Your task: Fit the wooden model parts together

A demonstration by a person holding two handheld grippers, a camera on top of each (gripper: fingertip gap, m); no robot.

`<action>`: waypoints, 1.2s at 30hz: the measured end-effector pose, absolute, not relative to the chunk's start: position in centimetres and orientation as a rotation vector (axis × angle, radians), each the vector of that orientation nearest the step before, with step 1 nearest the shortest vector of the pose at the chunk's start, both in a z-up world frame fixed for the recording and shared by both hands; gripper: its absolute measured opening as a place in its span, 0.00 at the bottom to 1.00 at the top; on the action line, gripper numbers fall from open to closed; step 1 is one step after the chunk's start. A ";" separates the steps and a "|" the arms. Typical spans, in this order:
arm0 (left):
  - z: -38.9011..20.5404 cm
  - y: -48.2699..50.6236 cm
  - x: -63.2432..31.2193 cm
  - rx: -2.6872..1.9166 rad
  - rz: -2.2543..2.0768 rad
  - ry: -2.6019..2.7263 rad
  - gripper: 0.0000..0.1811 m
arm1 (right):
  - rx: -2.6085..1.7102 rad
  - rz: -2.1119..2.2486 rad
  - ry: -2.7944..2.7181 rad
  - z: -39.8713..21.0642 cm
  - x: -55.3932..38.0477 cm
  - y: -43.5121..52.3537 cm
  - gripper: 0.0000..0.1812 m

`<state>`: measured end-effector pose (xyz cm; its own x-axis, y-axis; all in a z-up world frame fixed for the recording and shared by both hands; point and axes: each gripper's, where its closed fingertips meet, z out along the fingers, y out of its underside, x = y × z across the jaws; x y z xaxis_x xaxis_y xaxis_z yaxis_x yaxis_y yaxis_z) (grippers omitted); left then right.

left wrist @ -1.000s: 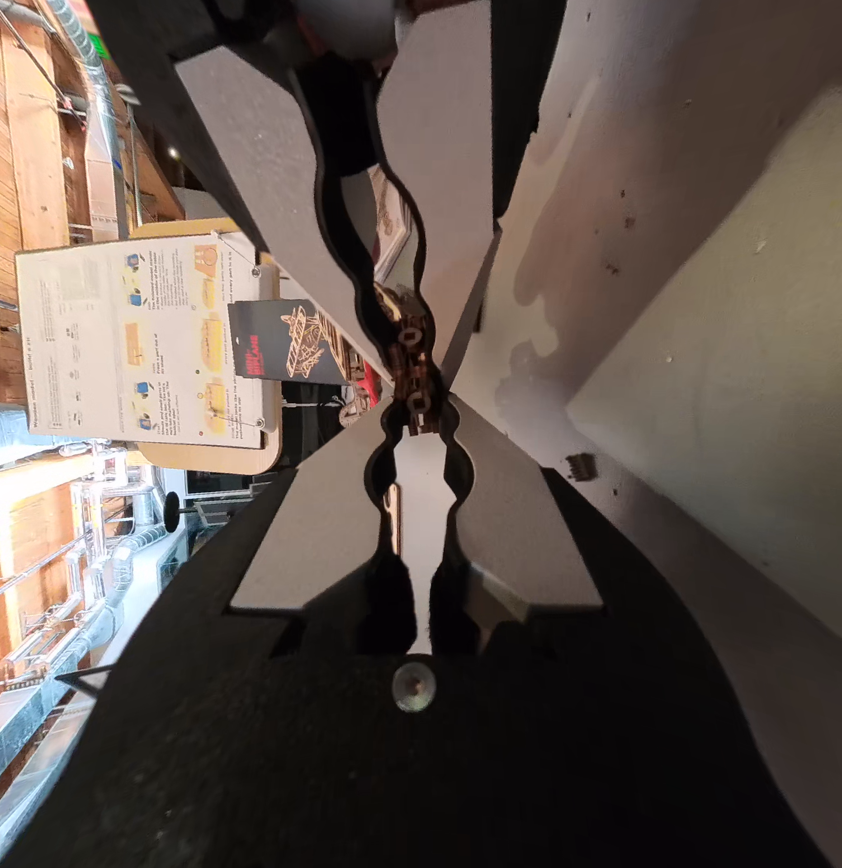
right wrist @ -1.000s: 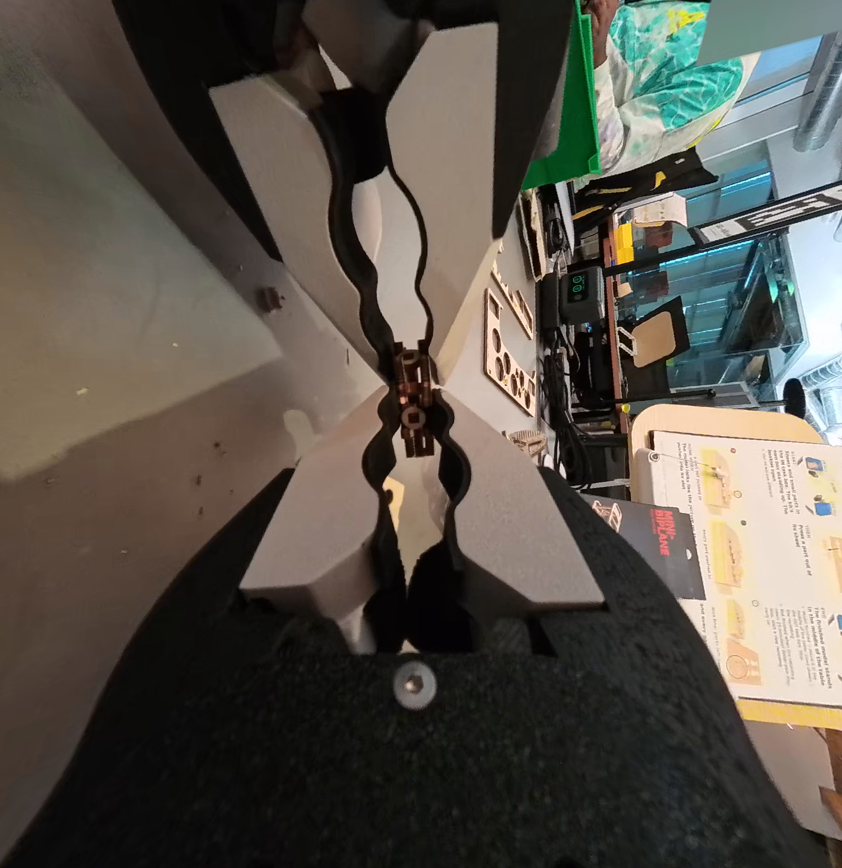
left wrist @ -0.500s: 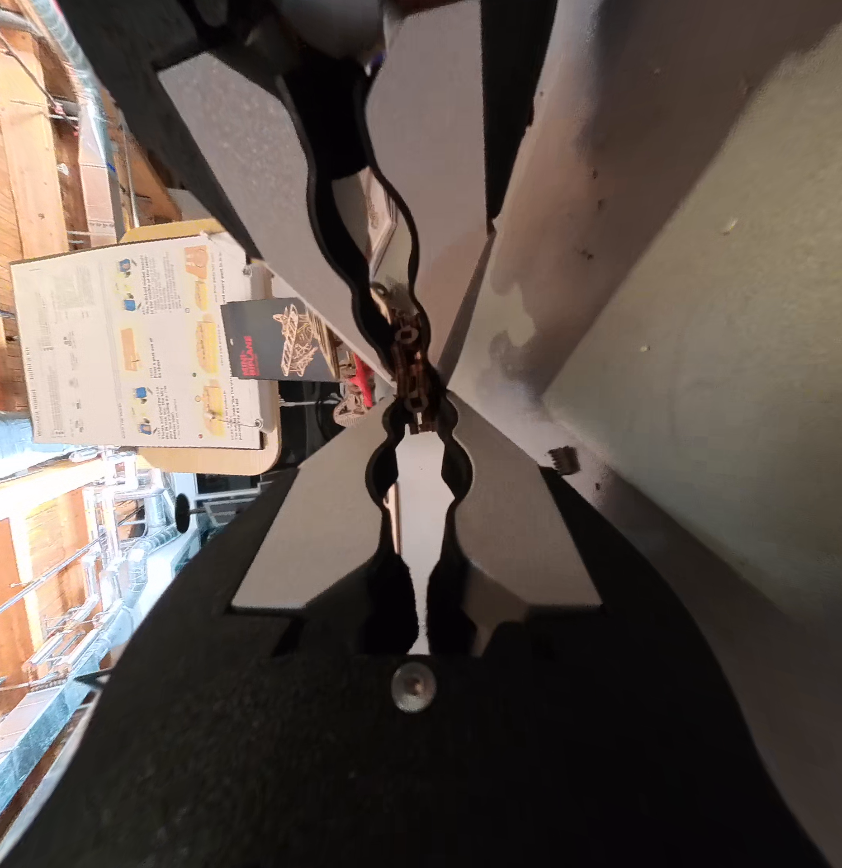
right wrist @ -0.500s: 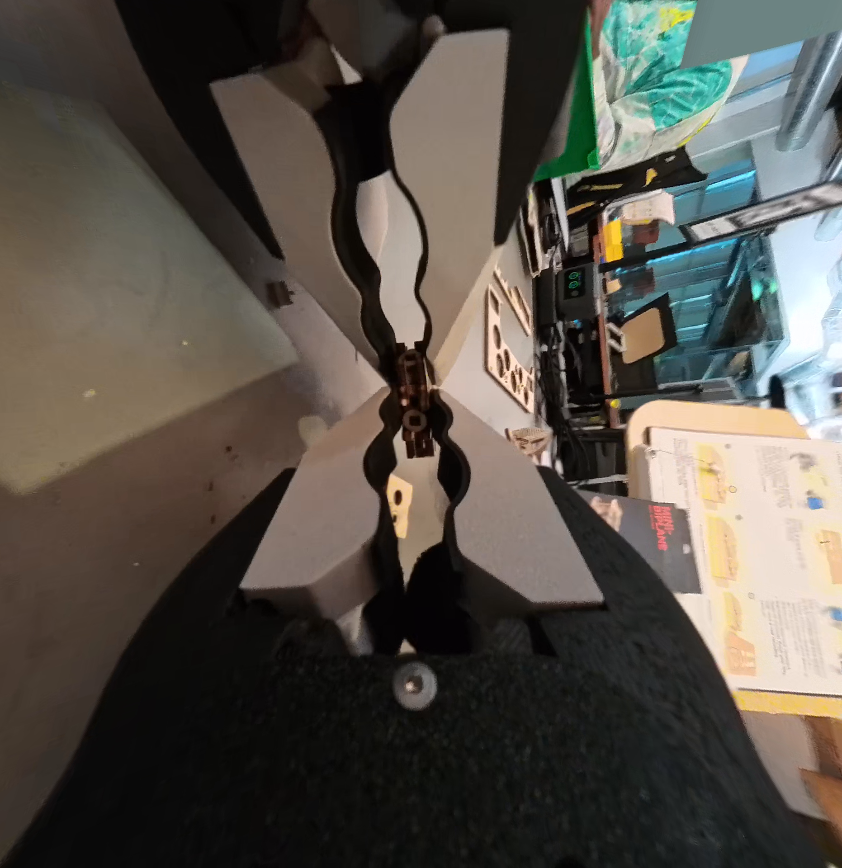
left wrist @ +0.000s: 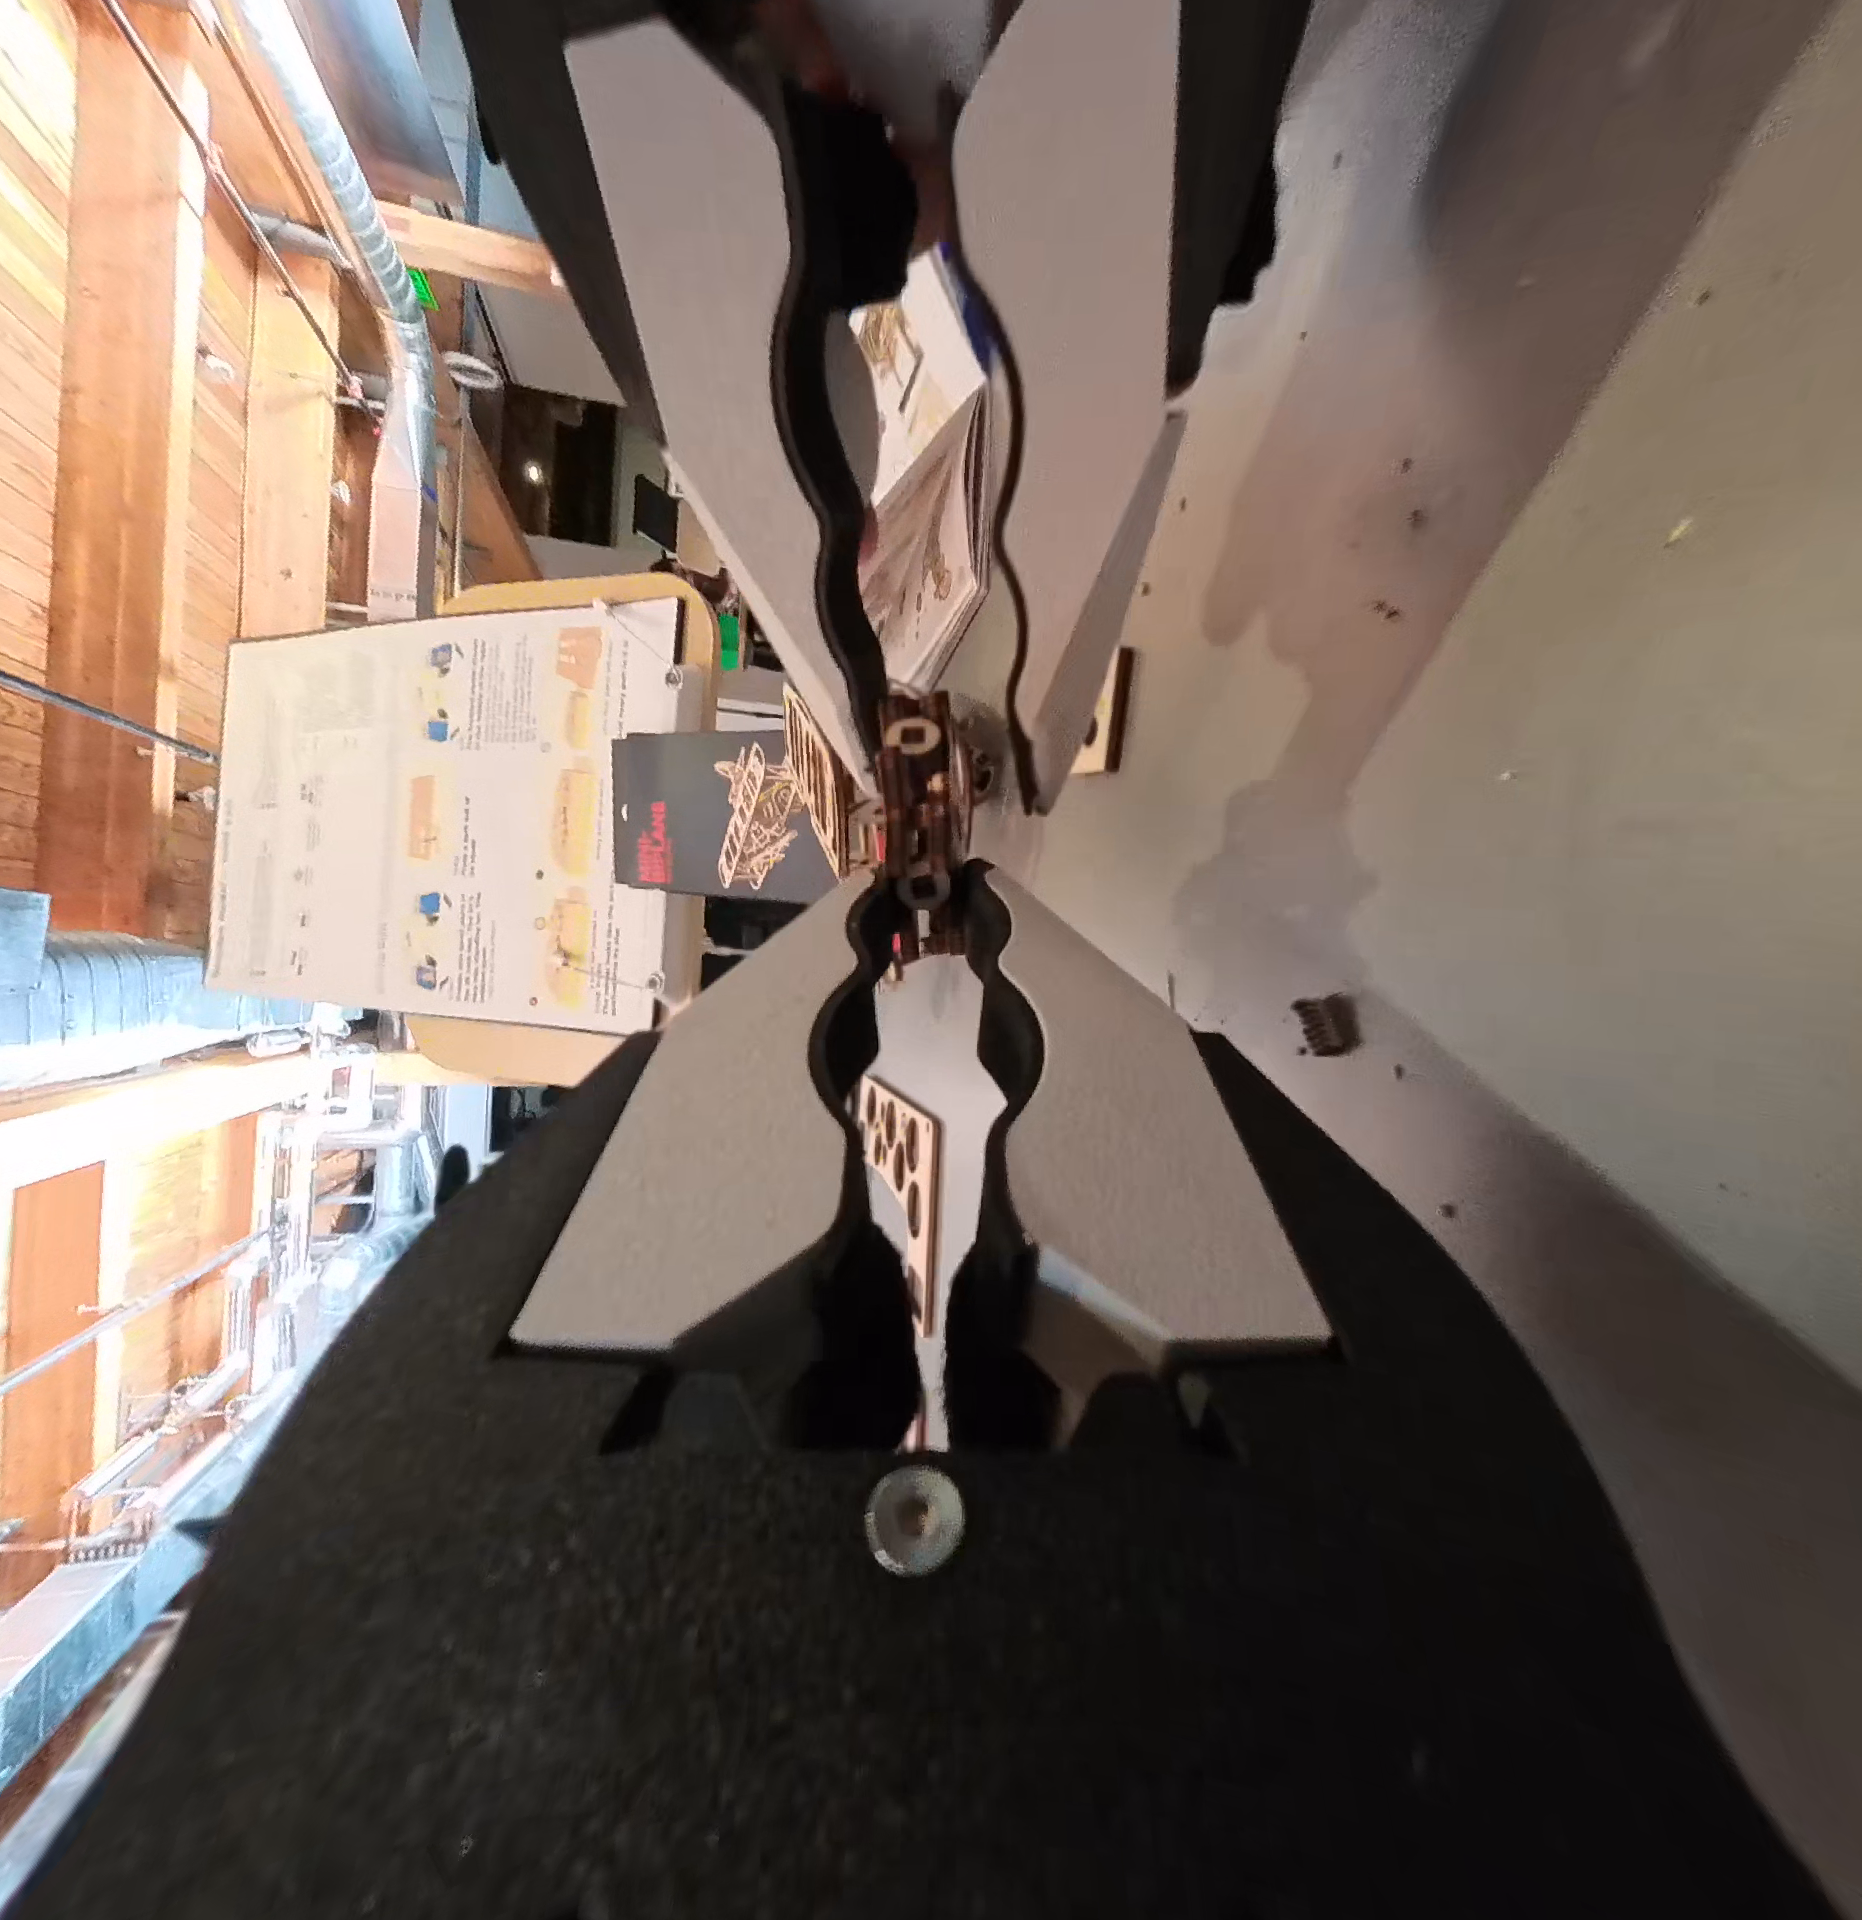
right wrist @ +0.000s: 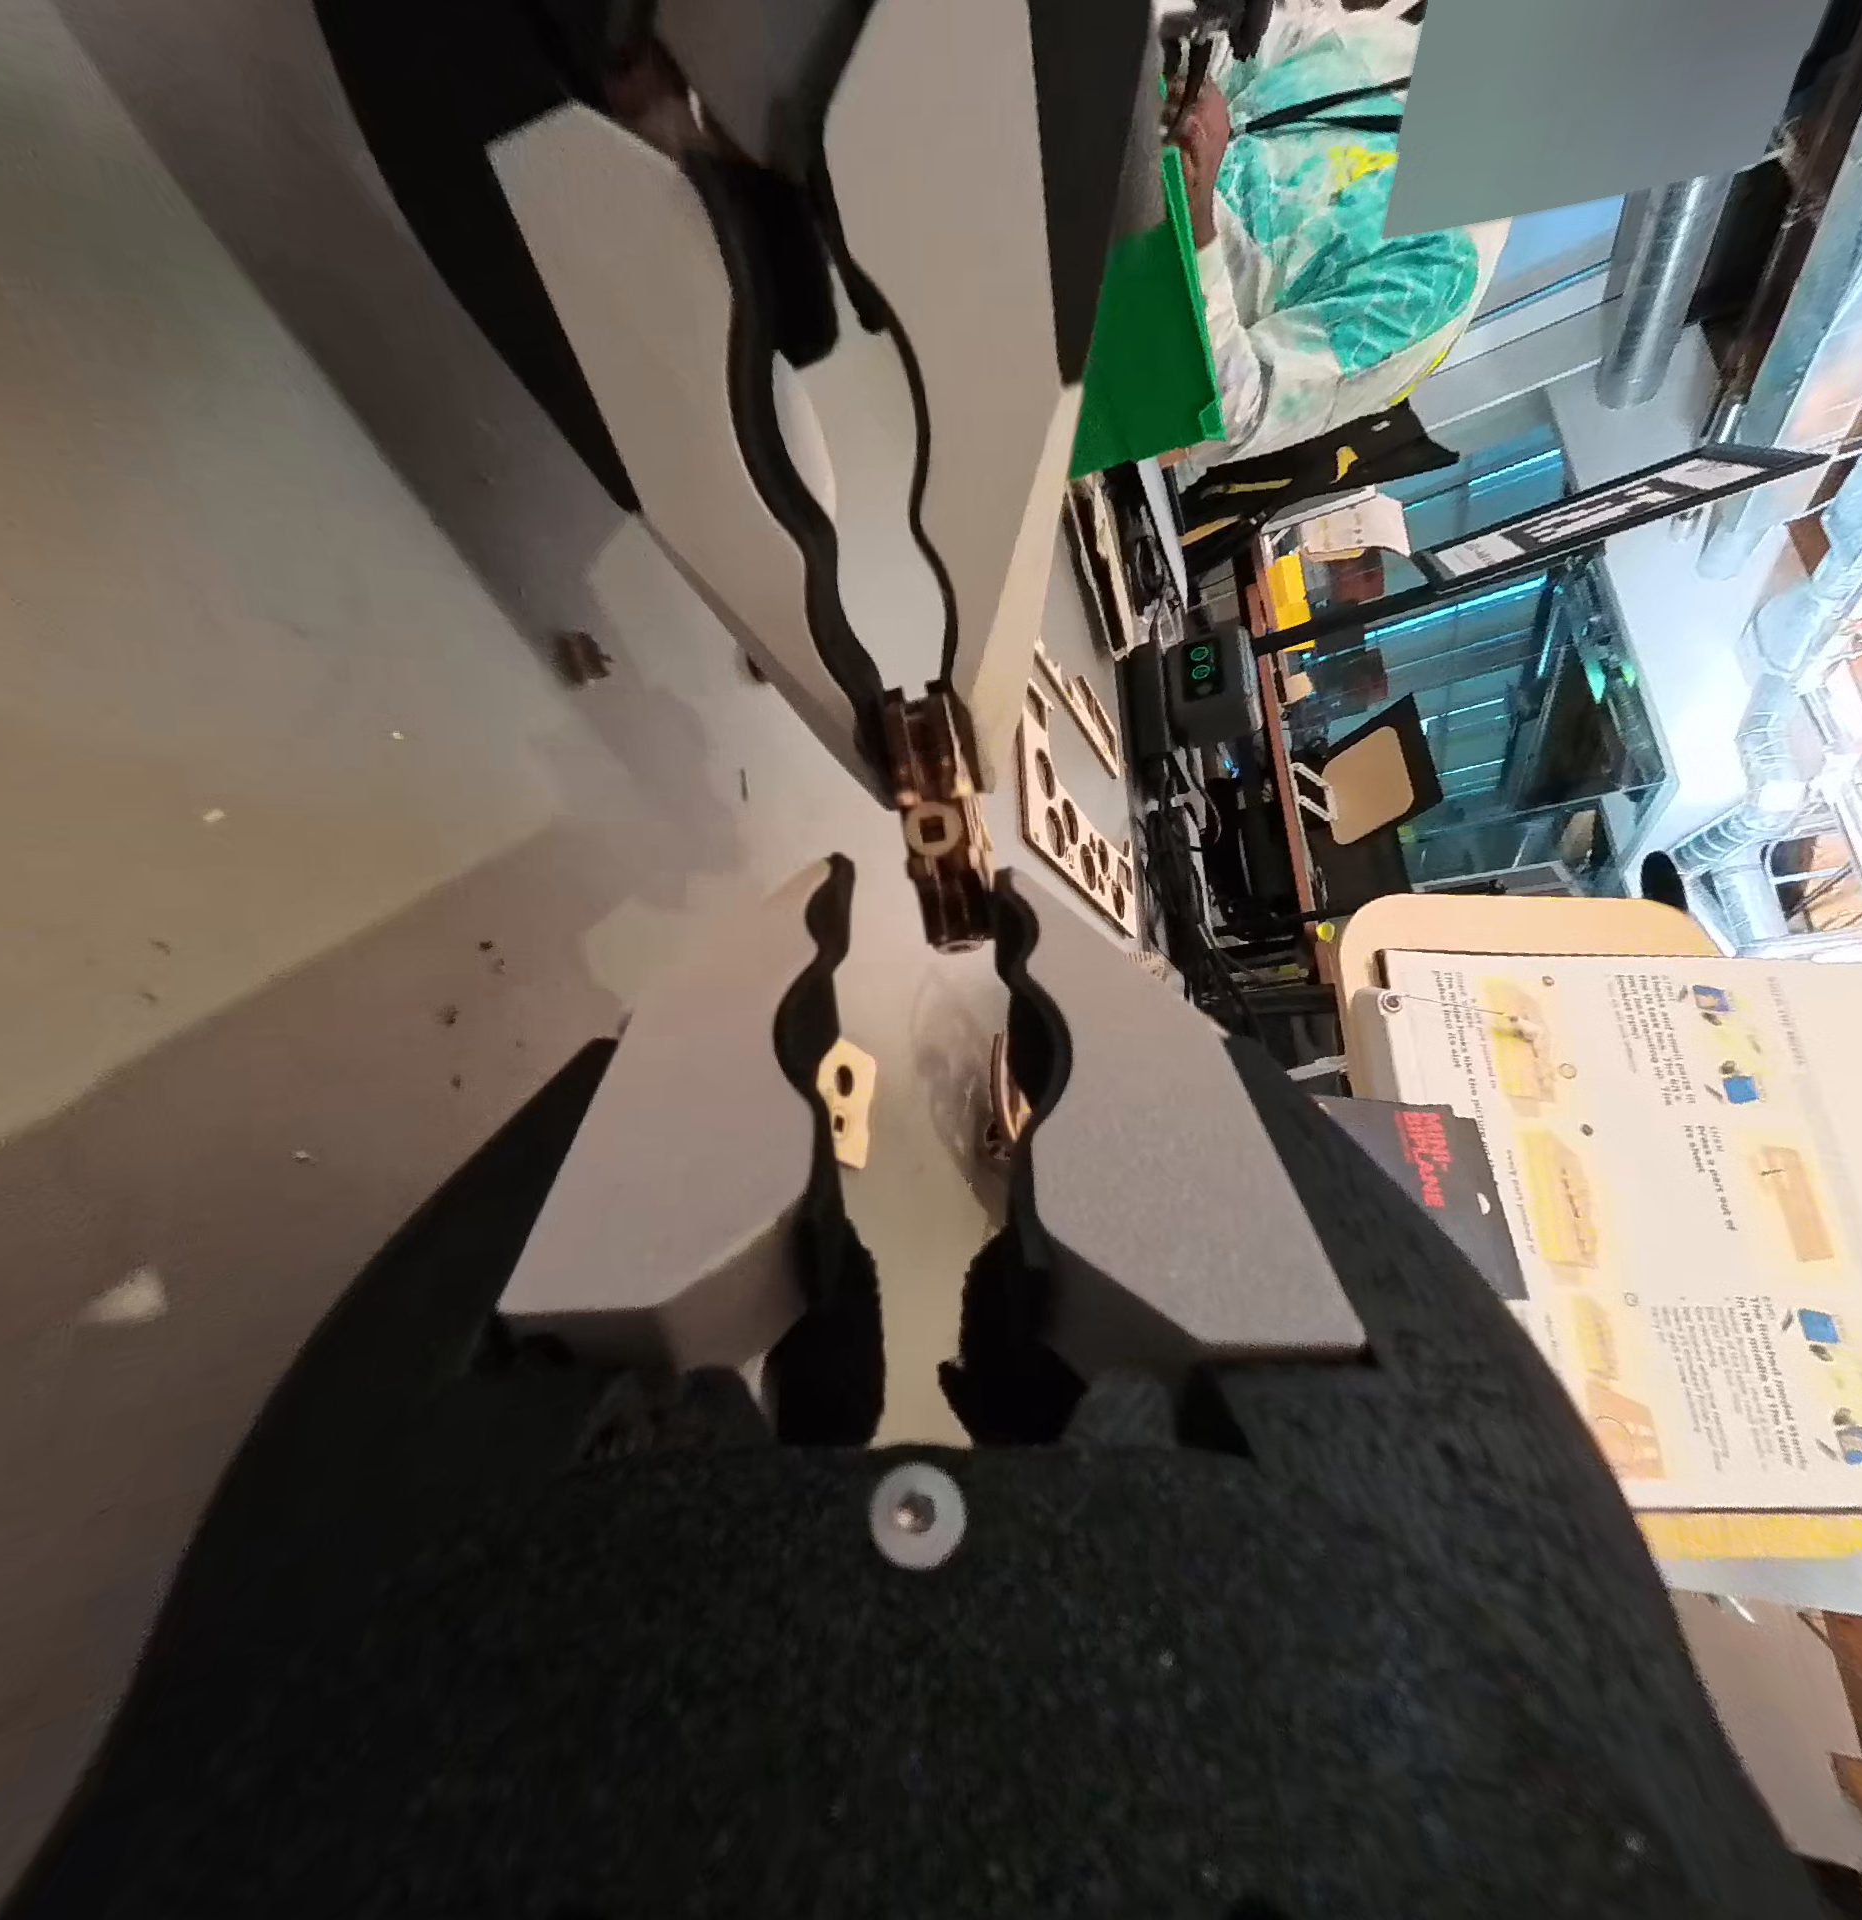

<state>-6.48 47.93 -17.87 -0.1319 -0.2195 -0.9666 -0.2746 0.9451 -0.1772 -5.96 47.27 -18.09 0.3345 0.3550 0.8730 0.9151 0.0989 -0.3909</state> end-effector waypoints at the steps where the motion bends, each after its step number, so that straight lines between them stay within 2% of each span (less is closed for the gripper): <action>1: -17.8 47.6 -6.5 -0.359 0.041 1.715 0.05 | -1.465 -0.638 -1.228 -18.1 -5.9 47.3 0.13; 3: -17.7 46.9 -6.5 -0.333 0.026 1.711 0.05 | -1.417 -0.684 -1.235 -17.6 -6.0 47.3 0.07; 7: -17.3 47.0 -6.4 -0.331 0.030 1.682 0.06 | -1.380 -0.754 -1.233 -16.9 -5.8 47.4 0.07; 11: -18.0 48.3 -5.9 -0.421 0.047 1.708 0.12 | -1.389 -0.767 -1.242 -17.0 -5.8 47.7 0.06; 16: -18.2 48.3 -5.8 -0.432 0.053 1.721 0.06 | -1.363 -0.797 -1.289 -17.4 -6.6 47.6 0.06; 36: -19.7 48.6 -5.8 -0.499 0.047 1.796 0.06 | -1.475 -0.710 -1.275 -18.8 -6.4 47.8 0.06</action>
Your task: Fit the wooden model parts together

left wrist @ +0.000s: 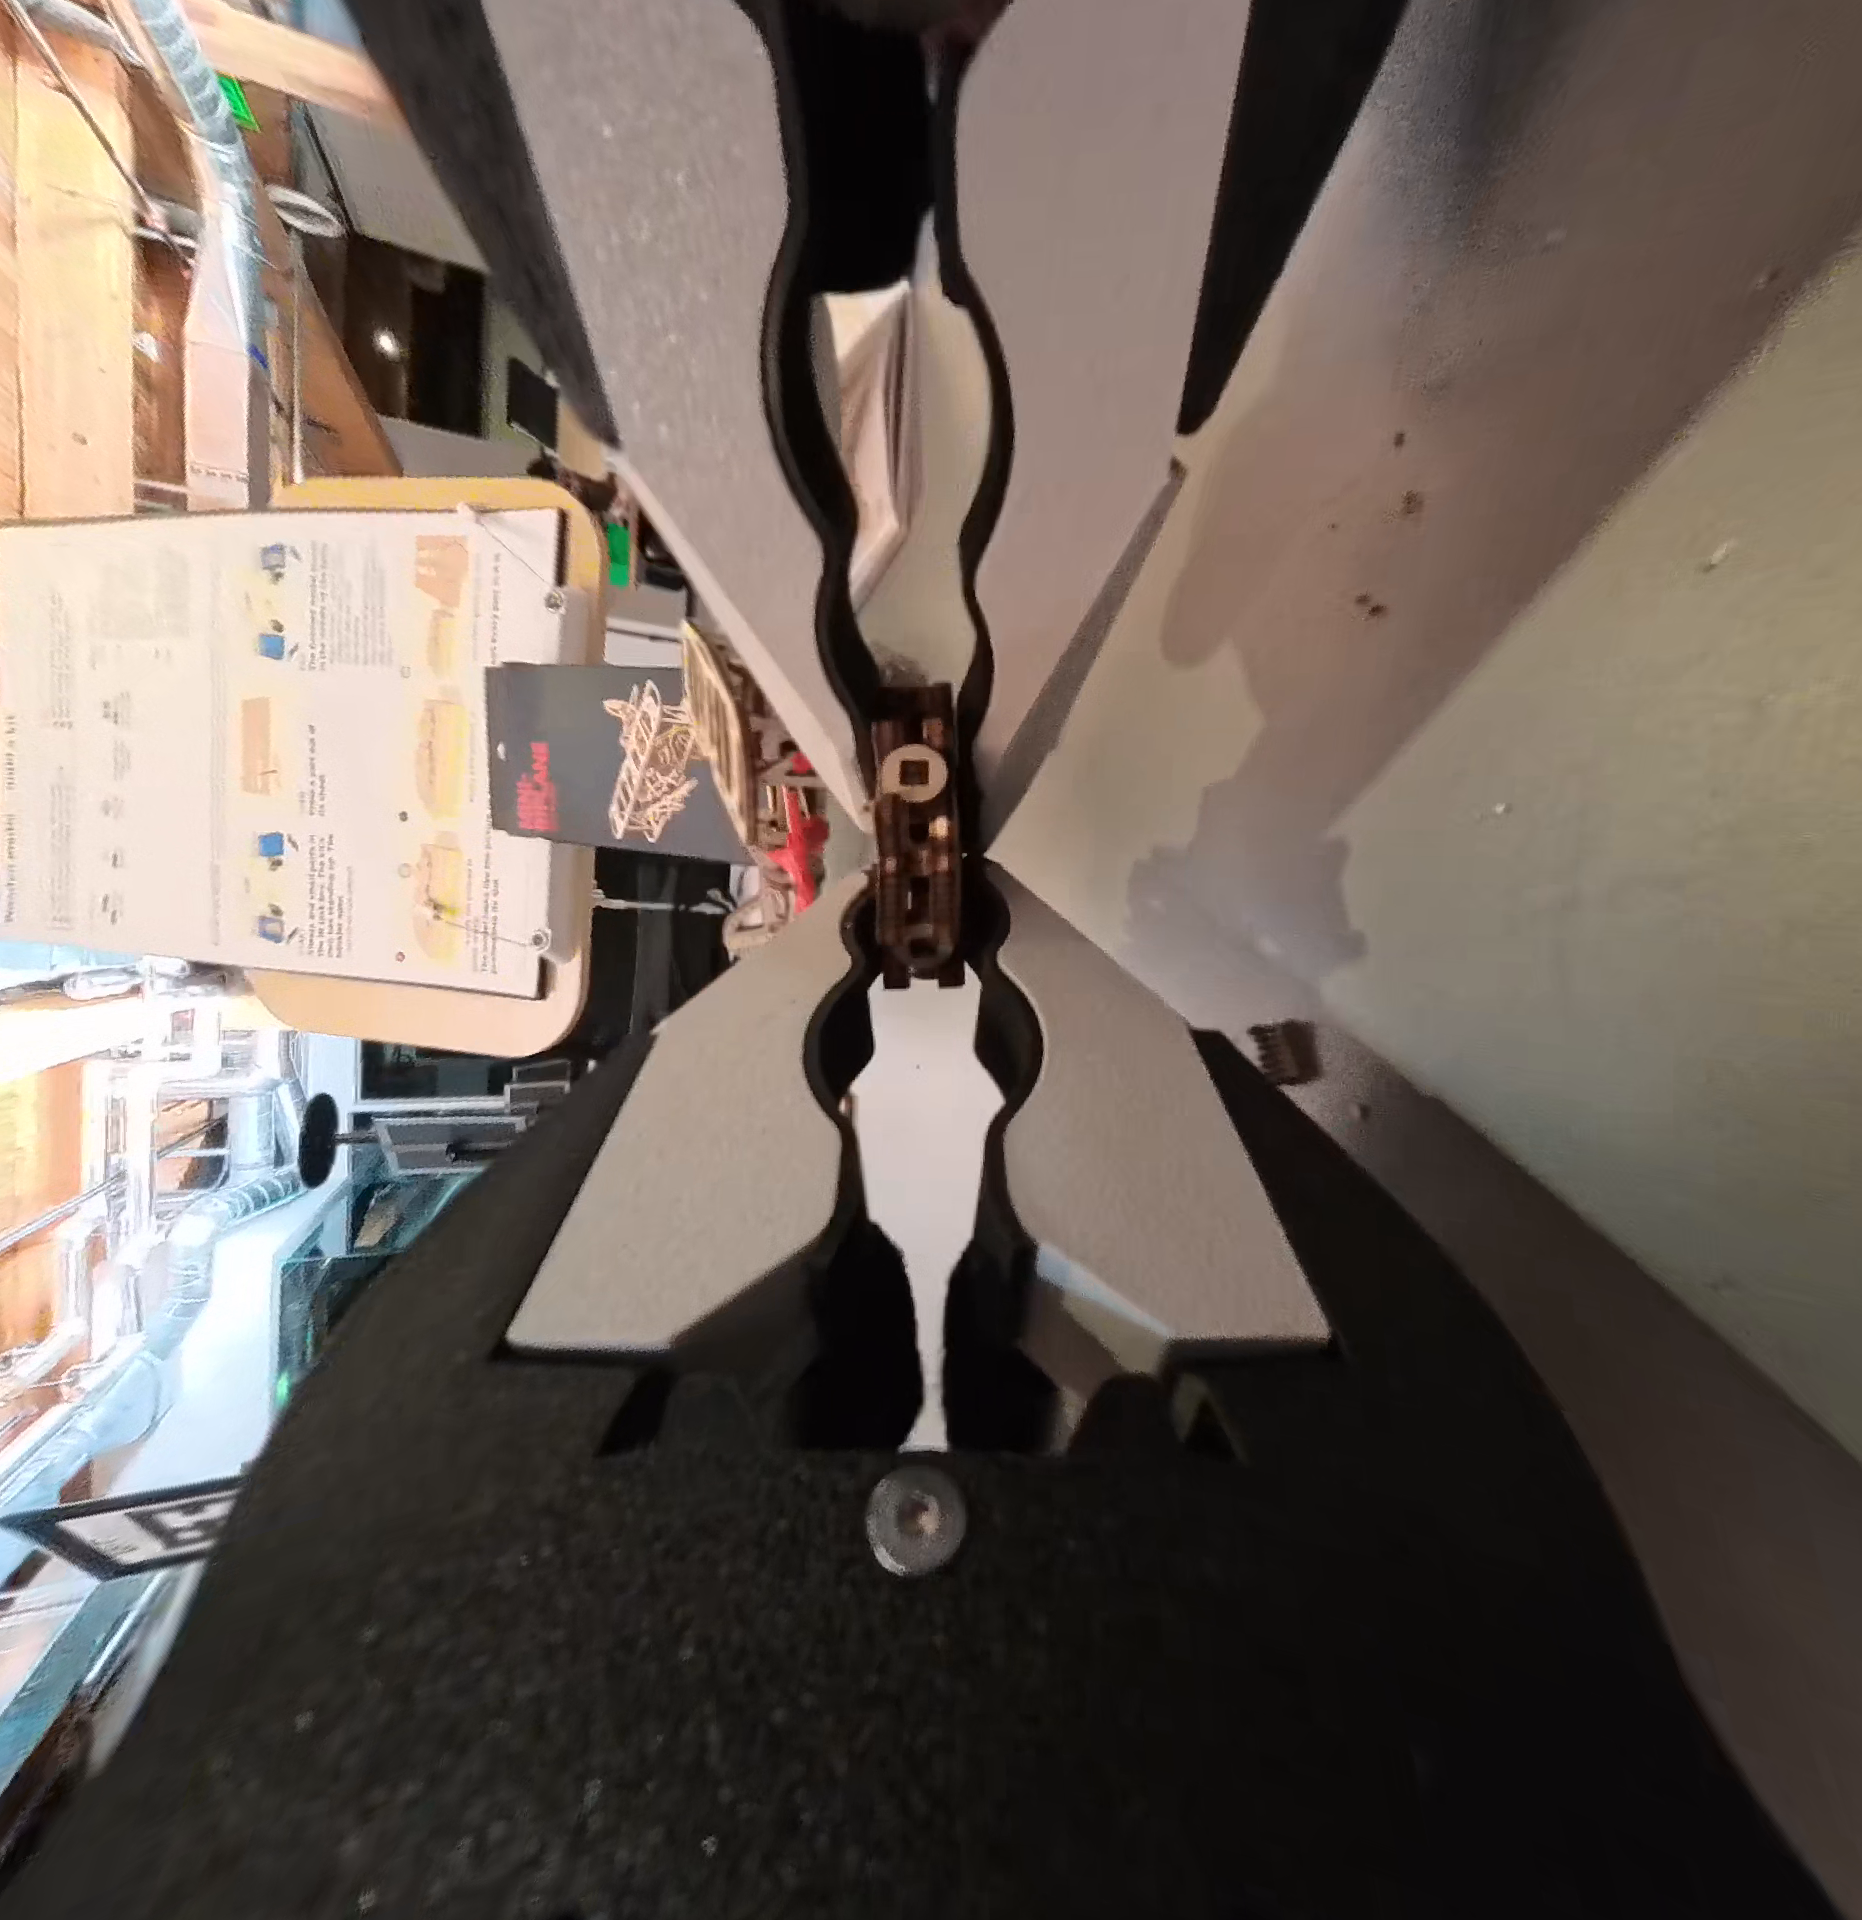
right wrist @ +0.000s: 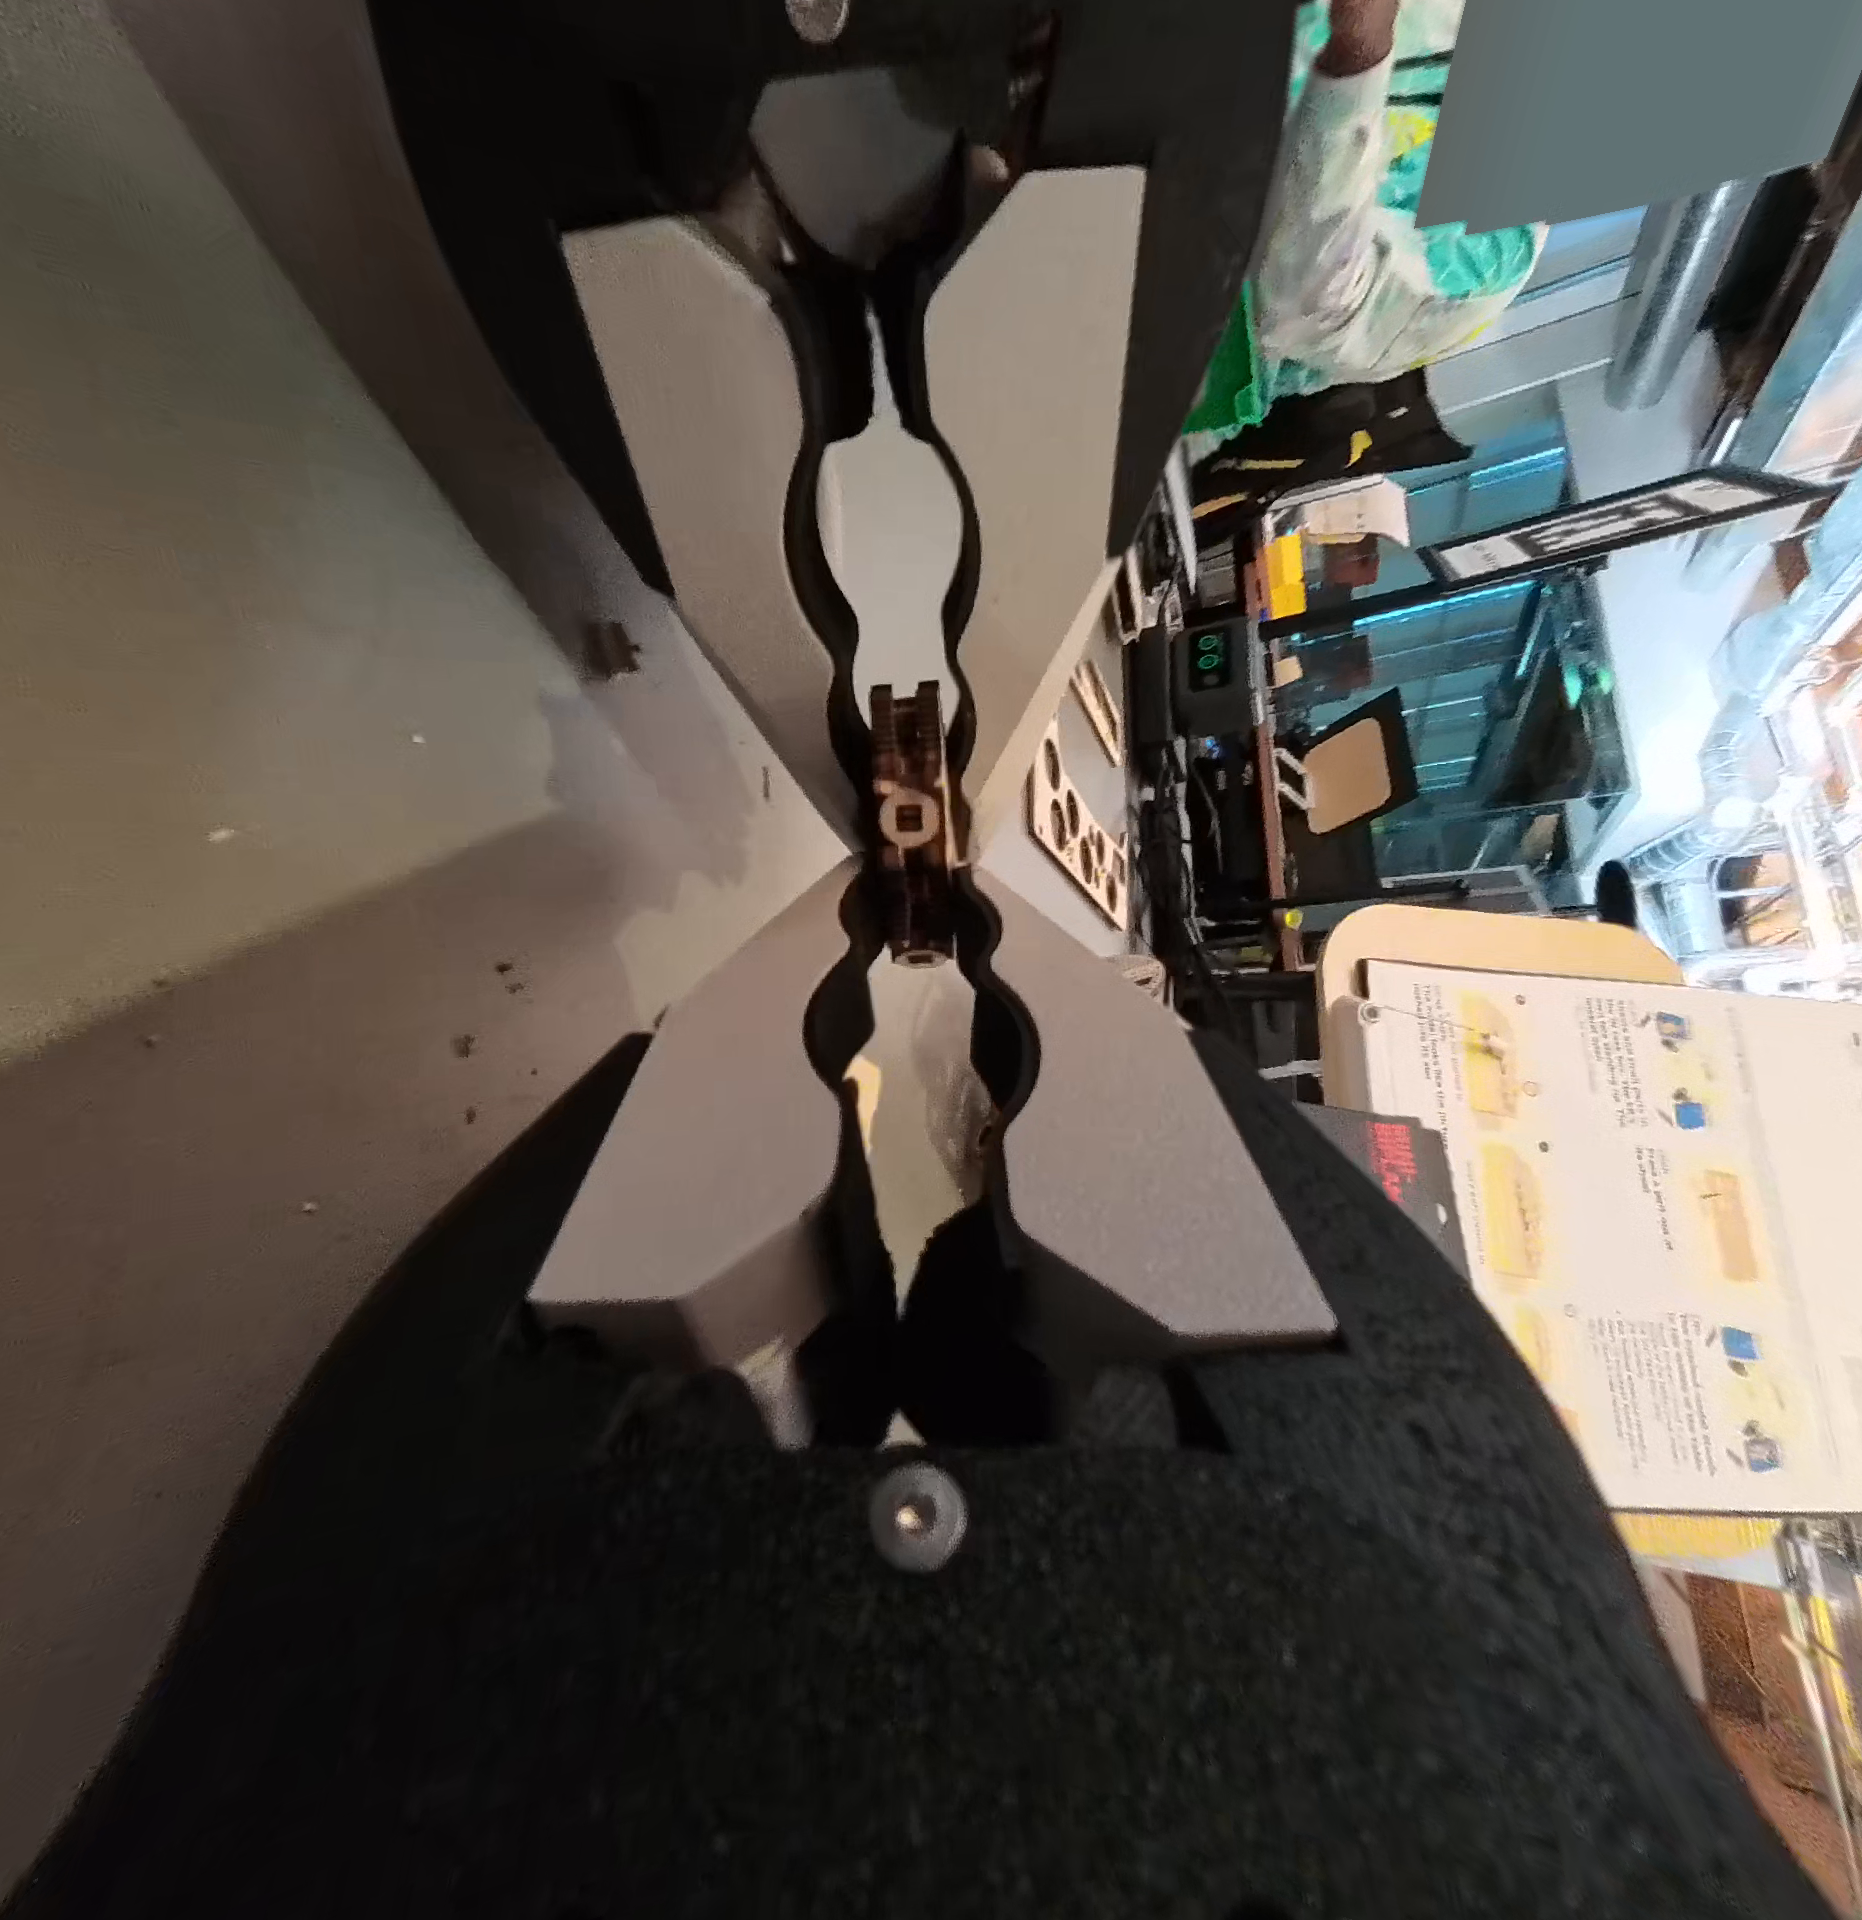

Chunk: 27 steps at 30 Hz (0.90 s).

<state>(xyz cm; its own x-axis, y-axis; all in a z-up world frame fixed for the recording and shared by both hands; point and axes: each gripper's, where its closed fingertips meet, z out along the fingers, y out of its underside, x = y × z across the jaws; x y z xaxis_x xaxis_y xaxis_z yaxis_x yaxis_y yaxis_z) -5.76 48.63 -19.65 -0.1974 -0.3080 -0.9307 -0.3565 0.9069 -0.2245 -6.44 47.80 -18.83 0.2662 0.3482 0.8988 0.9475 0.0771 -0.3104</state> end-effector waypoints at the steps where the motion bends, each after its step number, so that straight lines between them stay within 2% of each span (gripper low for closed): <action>1: -19.3 48.6 -5.7 -0.495 0.019 1.781 0.06 | -1.463 -0.697 -1.249 -18.4 -6.4 47.7 0.07; 2: -18.8 48.5 -5.7 -0.497 -0.007 1.766 0.06 | -1.471 -0.664 -1.209 -17.9 -6.4 47.7 0.07; 4: -18.5 49.1 -5.8 -0.514 -0.017 1.747 0.06 | -1.482 -0.651 -1.176 -17.4 -5.7 47.5 0.15; 6: -17.5 49.7 -6.1 -0.473 0.000 1.689 0.06 | -1.456 -0.580 -1.102 -16.1 -5.1 47.0 0.14; 8: -16.2 49.9 -6.4 -0.420 0.029 1.618 0.06 | -1.542 -0.238 -1.015 -15.7 -5.7 46.3 0.12; 11: -15.4 49.8 -6.5 -0.326 0.112 1.554 0.06 | -1.687 0.302 -0.779 -14.7 -5.8 46.2 0.14; 13: -15.0 49.4 -6.6 -0.278 0.139 1.523 0.06 | -1.785 0.654 -0.593 -14.7 -5.7 46.4 0.26; 14: -14.8 49.3 -6.6 -0.264 0.149 1.511 0.05 | -1.832 0.843 -0.504 -14.9 -6.0 46.4 0.28; 15: -14.7 49.1 -6.7 -0.251 0.156 1.501 0.06 | -1.803 1.092 -0.457 -14.0 -6.9 45.7 0.34; 17: -14.5 48.7 -6.7 -0.215 0.171 1.482 0.06 | -1.789 1.408 -0.337 -13.4 -8.0 45.1 0.32; 19: -14.2 48.3 -6.8 -0.168 0.191 1.457 0.06 | -1.843 1.547 -0.306 -14.2 -9.4 44.7 0.32; 25: -14.2 47.7 -6.8 -0.117 0.220 1.435 0.06 | -1.849 1.665 -0.151 -14.6 -10.0 45.2 0.11; 27: -14.2 47.8 -6.7 -0.131 0.218 1.436 0.06 | -1.837 1.698 -0.090 -14.7 -9.5 45.5 0.08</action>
